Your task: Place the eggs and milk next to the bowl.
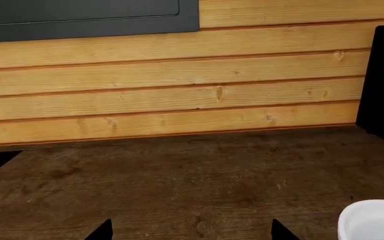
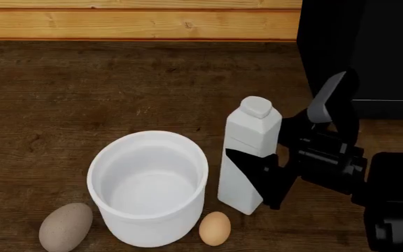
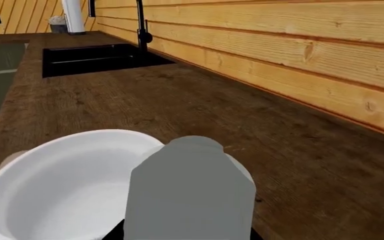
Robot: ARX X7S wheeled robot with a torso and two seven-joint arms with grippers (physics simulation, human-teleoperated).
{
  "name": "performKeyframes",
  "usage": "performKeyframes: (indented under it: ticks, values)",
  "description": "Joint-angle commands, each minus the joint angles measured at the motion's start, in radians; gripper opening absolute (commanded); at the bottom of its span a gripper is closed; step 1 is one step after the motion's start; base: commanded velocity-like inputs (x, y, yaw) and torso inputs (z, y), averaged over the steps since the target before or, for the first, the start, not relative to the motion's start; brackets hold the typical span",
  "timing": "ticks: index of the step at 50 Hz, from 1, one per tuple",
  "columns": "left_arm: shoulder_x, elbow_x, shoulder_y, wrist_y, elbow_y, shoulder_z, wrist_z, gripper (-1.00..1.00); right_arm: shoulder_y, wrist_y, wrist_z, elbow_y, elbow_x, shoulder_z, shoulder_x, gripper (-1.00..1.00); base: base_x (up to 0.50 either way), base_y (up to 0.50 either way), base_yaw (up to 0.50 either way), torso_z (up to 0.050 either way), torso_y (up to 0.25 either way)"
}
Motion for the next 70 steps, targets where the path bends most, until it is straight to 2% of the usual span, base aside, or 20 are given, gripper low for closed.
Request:
performKeyframes:
  ticks: [1, 7, 8, 22, 39, 50, 70]
  values:
    - [0.014, 0.011, -0.009, -0.006, -0.007, -0.014, 0.024, 1.00, -0.001, -0.040, -0.027, 0.037, -0.030, 0.036, -0.035, -1.00, 0.00, 0.00, 0.00, 0.000, 0.000]
    - [0.016, 0.014, -0.007, -0.003, -0.007, -0.013, 0.027, 1.00, -0.005, -0.025, -0.029, 0.021, -0.028, 0.033, -0.031, -1.00, 0.00, 0.00, 0.00, 0.000, 0.000]
    - [0.015, 0.013, -0.008, -0.004, -0.006, -0.014, 0.026, 1.00, -0.005, -0.020, -0.025, 0.015, -0.028, 0.033, -0.029, 1.00, 0.00, 0.00, 0.00, 0.000, 0.000]
    - [0.017, 0.017, -0.004, 0.000, -0.009, -0.014, 0.031, 1.00, -0.010, 0.000, -0.020, -0.003, -0.029, 0.026, -0.020, 1.00, 0.00, 0.00, 0.00, 0.000, 0.000]
    - [0.016, 0.018, 0.020, 0.012, -0.003, -0.035, 0.043, 1.00, -0.024, 0.086, 0.020, -0.157, -0.007, 0.025, 0.023, 1.00, 0.00, 0.00, 0.00, 0.000, 0.000]
    - [0.014, 0.009, 0.025, 0.014, 0.003, -0.045, 0.039, 1.00, -0.009, 0.095, 0.026, -0.170, -0.010, 0.020, 0.027, 1.00, 0.00, 0.00, 0.00, 0.000, 0.000]
    - [0.011, 0.001, 0.067, 0.030, 0.017, -0.095, 0.050, 1.00, 0.003, 0.207, 0.084, -0.363, 0.018, 0.020, 0.082, 1.00, 0.00, 0.00, 0.00, 0.000, 0.000]
